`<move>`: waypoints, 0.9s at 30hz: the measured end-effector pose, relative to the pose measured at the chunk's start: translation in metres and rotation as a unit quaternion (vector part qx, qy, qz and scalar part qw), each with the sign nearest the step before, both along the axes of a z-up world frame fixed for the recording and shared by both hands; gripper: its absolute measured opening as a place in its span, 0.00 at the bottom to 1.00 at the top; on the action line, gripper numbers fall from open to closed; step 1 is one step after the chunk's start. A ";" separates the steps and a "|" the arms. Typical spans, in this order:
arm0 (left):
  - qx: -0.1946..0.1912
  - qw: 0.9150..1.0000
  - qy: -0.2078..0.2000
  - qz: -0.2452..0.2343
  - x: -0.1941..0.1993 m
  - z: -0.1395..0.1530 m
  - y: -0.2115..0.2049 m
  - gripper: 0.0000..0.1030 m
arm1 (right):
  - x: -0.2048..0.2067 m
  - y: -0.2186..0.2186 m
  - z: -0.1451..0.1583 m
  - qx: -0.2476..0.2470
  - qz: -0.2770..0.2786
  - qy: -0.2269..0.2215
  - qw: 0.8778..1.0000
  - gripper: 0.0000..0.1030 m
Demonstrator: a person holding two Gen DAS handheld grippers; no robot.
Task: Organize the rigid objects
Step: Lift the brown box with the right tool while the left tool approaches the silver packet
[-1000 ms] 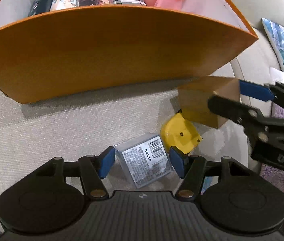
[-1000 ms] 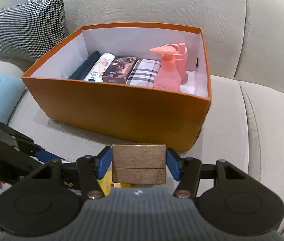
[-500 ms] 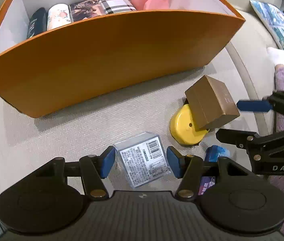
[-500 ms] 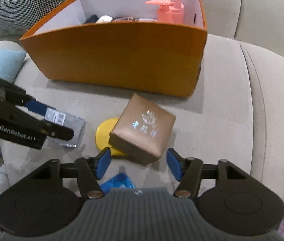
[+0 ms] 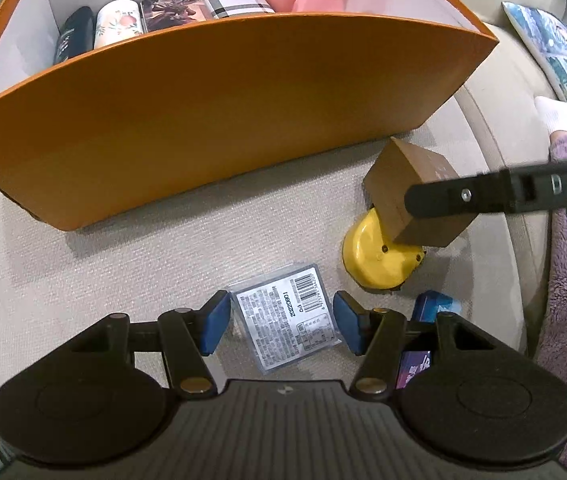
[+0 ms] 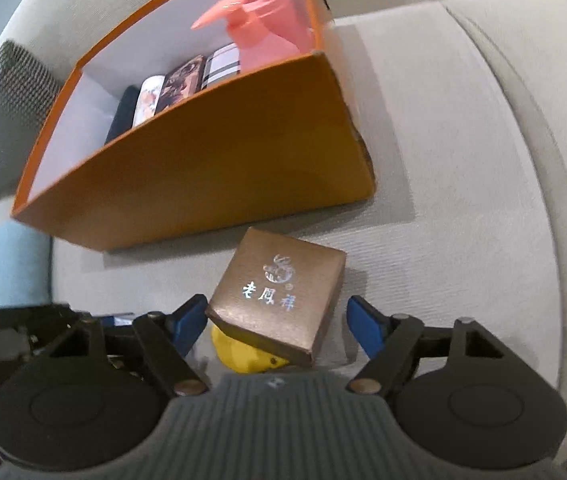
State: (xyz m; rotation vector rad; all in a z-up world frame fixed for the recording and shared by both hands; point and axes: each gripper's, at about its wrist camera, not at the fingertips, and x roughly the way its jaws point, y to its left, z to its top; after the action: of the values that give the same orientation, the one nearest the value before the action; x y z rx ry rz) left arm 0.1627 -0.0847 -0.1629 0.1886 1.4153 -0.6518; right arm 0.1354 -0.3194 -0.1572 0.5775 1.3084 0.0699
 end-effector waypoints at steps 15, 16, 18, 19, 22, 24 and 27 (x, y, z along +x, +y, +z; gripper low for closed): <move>-0.007 1.000 0.020 0.012 0.002 -0.006 0.000 0.62 | 0.025 0.025 -0.004 -0.042 -0.005 0.016 0.999 0.70; -0.009 1.000 0.024 0.017 0.003 -0.007 0.001 0.61 | 0.024 0.028 -0.003 -0.045 0.001 0.012 0.999 0.70; -0.010 0.999 0.029 0.019 0.004 -0.007 0.002 0.60 | 0.021 0.031 -0.001 -0.047 0.007 0.006 0.999 0.68; -0.011 0.999 0.029 0.019 0.004 -0.006 0.003 0.59 | 0.020 0.033 0.000 -0.049 0.009 0.003 0.999 0.68; -0.009 0.999 0.028 0.014 0.003 -0.003 0.004 0.58 | 0.016 0.035 0.006 -0.053 0.015 -0.006 0.998 0.67; -0.008 1.000 0.027 0.012 0.004 -0.001 0.007 0.57 | 0.010 0.035 0.014 -0.056 0.020 -0.015 0.998 0.66; -0.027 0.999 0.018 0.011 0.008 0.013 0.016 0.57 | 0.003 0.039 0.029 -0.058 0.030 -0.032 0.997 0.65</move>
State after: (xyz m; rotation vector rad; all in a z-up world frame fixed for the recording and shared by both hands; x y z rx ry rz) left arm 0.1709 -0.0689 -0.1500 0.1191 1.4305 -0.6763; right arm 0.1382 -0.2809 -0.1286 0.4340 1.2588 0.0604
